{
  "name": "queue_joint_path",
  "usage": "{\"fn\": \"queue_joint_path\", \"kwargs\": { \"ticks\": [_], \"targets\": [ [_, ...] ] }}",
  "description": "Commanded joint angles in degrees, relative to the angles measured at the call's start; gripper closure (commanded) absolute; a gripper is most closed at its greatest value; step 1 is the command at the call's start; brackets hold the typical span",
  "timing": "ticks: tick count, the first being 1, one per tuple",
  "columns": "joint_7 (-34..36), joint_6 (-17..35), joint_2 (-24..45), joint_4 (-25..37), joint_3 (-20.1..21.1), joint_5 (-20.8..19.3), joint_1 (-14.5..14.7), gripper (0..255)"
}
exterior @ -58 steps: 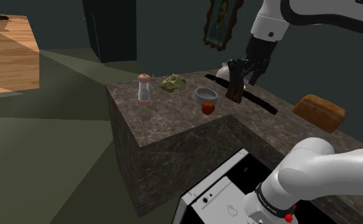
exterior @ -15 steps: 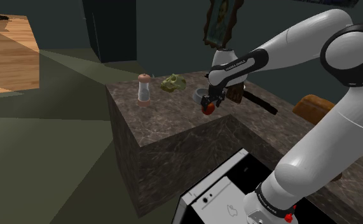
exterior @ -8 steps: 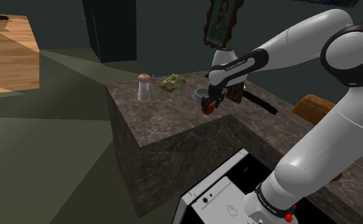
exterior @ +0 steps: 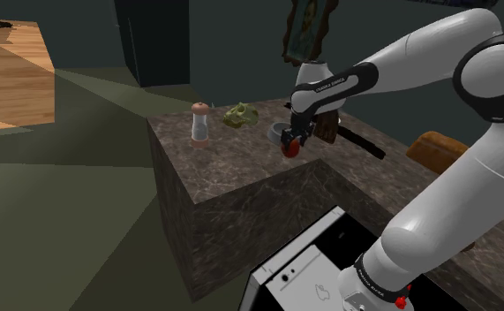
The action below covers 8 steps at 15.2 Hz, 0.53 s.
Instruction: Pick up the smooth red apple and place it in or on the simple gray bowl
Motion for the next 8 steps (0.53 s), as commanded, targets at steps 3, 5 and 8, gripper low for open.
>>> {"fn": "queue_joint_path", "kwargs": {
  "ticks": [3,5,8],
  "targets": [
    [-0.3,-3.16,-1.74,1.41,0.05,0.07,0.03,255],
    [-0.42,-4.74,-2.52,2.21,0.1,0.11,0.05,255],
    [-0.61,-7.09,-3.6,3.49,0.17,0.18,0.1,255]
  ]
}}
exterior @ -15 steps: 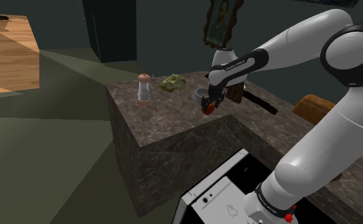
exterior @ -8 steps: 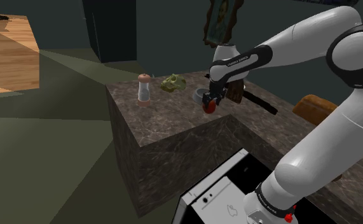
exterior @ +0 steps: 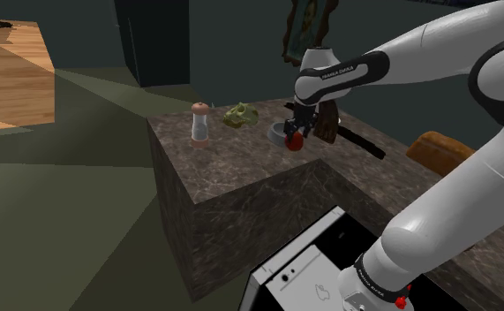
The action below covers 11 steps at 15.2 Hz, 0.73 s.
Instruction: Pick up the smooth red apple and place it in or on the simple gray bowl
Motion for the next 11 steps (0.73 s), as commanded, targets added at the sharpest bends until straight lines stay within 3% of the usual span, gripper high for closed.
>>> {"fn": "queue_joint_path", "kwargs": {
  "ticks": [1,11],
  "targets": [
    [-0.06,-1.7,-0.68,1.0,0.09,0.06,0.07,255],
    [-0.63,-8.73,-3.12,5.6,0.32,0.28,0.19,255]
  ]
}}
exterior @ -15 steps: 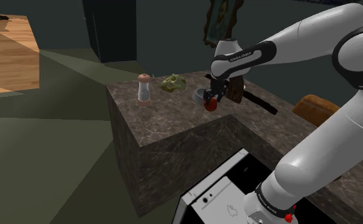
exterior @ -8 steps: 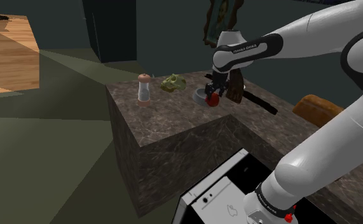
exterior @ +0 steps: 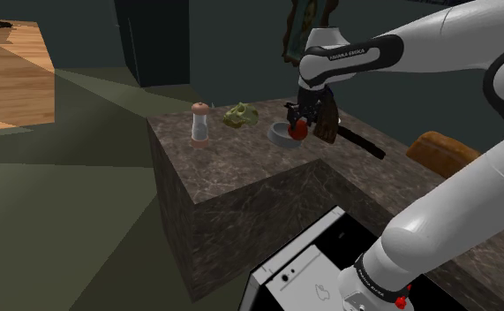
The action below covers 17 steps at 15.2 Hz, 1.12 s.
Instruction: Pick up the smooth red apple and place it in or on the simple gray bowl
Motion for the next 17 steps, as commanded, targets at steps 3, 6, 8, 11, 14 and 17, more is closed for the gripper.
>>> {"fn": "queue_joint_path", "kwargs": {
  "ticks": [3,6,8,11,14,17],
  "targets": [
    [-2.82,-1.47,5.56,7.26,-1.4,0.75,-0.85,255],
    [-5.57,-2.96,11.55,14.93,-2.56,1.86,-1.81,255],
    [-7.37,-4.28,15.69,20.49,-3.19,2.75,-2.59,255],
    [-9.96,-6.83,22.24,29.69,-3.89,4.25,-4.0,255],
    [-11.03,-6.86,25.73,33.24,-4.08,5.0,-4.81,255],
    [-10.89,-4.69,26.08,31.41,-4.04,5.03,-4.82,255]
  ]
}}
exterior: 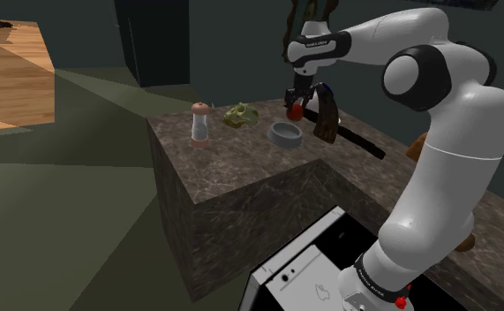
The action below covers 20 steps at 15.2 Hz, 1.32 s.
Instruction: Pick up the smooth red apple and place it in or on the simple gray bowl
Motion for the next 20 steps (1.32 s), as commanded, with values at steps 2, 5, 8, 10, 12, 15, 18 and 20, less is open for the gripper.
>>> {"fn": "queue_joint_path", "kwargs": {
  "ticks": [2,5,8,10,12,15,18,20],
  "targets": [
    [0.13,2.23,0.44,-1.77,0.03,0.04,-0.01,255],
    [0.24,4.34,0.98,-3.36,0.06,0.09,-0.03,255],
    [0.34,6.41,1.61,-4.81,0.1,0.16,-0.06,255],
    [0.4,7.78,2.09,-5.71,0.12,0.22,-0.08,255],
    [0.45,8.96,2.55,-6.44,0.15,0.27,-0.11,255],
    [0.45,8.96,2.55,-6.44,0.15,0.27,-0.11,255],
    [0.45,8.96,2.55,-6.44,0.15,0.27,-0.11,255],
    [0.45,8.96,2.55,-6.44,0.15,0.27,-0.11,0]
  ]
}}
